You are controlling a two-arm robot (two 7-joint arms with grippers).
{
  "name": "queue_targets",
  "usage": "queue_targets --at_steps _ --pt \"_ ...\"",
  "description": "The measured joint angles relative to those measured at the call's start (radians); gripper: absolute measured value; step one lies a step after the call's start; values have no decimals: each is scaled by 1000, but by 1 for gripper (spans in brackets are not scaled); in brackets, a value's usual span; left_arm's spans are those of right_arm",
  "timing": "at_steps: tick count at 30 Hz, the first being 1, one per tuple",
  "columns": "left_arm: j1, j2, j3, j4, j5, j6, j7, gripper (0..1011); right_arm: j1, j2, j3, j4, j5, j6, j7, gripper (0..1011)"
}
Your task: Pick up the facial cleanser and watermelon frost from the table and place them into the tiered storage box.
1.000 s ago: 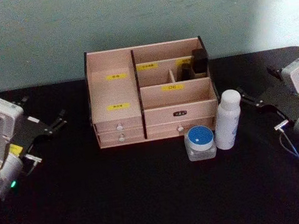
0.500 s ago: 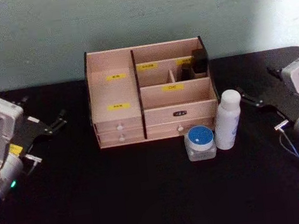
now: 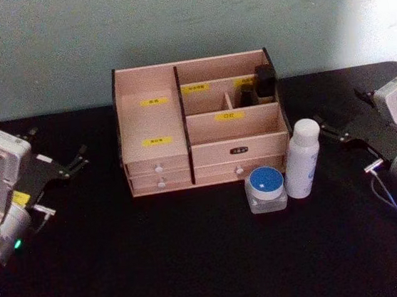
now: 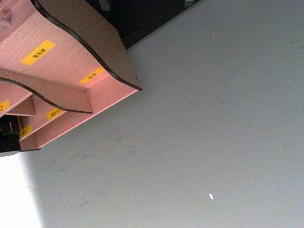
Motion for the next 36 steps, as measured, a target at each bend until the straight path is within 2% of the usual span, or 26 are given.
queue_targets --at_steps 36 --pt "0 0 0 0 0 0 0 1001 -7 -1 8 -3 0 0 8 1003"
